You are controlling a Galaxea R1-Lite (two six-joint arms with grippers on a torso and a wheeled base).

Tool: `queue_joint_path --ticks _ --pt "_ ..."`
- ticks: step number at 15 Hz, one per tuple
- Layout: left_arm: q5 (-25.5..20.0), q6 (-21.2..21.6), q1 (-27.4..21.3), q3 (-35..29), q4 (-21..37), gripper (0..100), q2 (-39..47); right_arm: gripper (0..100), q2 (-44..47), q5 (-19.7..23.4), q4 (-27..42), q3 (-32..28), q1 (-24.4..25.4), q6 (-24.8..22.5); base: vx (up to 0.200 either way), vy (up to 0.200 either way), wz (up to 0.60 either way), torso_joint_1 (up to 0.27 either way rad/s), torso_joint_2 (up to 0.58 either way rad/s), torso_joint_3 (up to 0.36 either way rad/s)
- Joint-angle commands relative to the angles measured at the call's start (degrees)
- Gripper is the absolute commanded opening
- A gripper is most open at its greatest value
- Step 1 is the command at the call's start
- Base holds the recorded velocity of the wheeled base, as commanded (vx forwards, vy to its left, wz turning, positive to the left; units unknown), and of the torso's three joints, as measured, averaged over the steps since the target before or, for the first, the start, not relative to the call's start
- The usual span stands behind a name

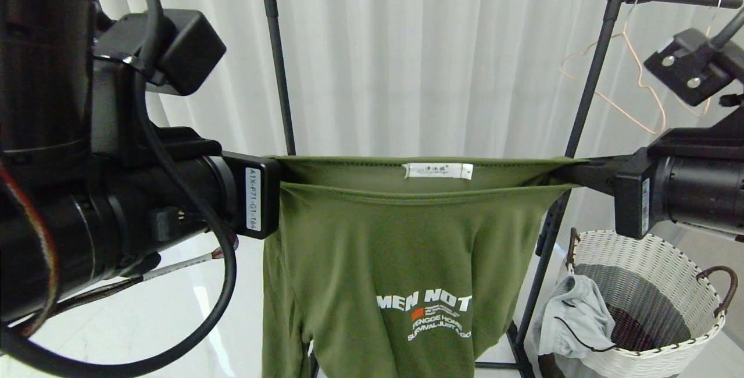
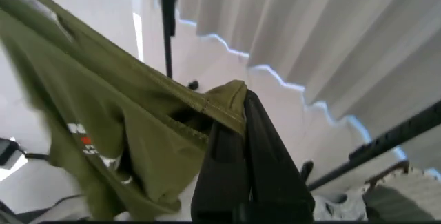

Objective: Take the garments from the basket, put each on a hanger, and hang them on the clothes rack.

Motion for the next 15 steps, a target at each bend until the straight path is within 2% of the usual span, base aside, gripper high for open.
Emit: queue_joint_path --ticks 1,3,7,10,12,14,15 --pt "1.4 3.4 -0.3 -2.2 0.0 0 -2.2 0 -0.6 0.0 -0.5 -3.4 0.8 -1.1 0.000 0.000 0.00 0.000 0.00 0.000" --pt "0.4 7.4 -0.3 -6.0 0.0 0 -3.1 0 -0.1 0.0 -0.1 -7.3 0.7 -2.5 0.000 0.000 0.00 0.000 0.00 0.000" --pt "0.3 7.8 -0.3 -13.6 0.4 0 -0.7 0 0.5 0.0 5.2 -14.7 -1.1 -4.9 0.000 0.000 0.00 0.000 0.00 0.000" --pt "0.2 7.7 -0.2 -13.7 0.3 0 -0.6 0 0.2 0.0 7.2 -16.2 -3.6 -6.2 0.000 0.000 0.00 0.000 0.00 0.000" --pt "0.1 7.7 -0.1 -13.7 0.3 0 -0.6 0 -1.2 0.0 11.1 -16.1 -7.7 -7.6 0.000 0.000 0.00 0.000 0.00 0.000" --pt "0.1 7.7 -0.1 -13.8 0.0 0 0.9 0 -4.1 1.1 17.9 -16.1 -11.8 -7.8 0.000 0.000 0.00 0.000 0.00 0.000" --pt "0.1 7.5 -0.1 -14.3 -0.3 0 2.3 0 -6.5 4.2 23.3 -16.1 -12.3 -7.7 0.000 0.000 0.00 0.000 0.00 0.000"
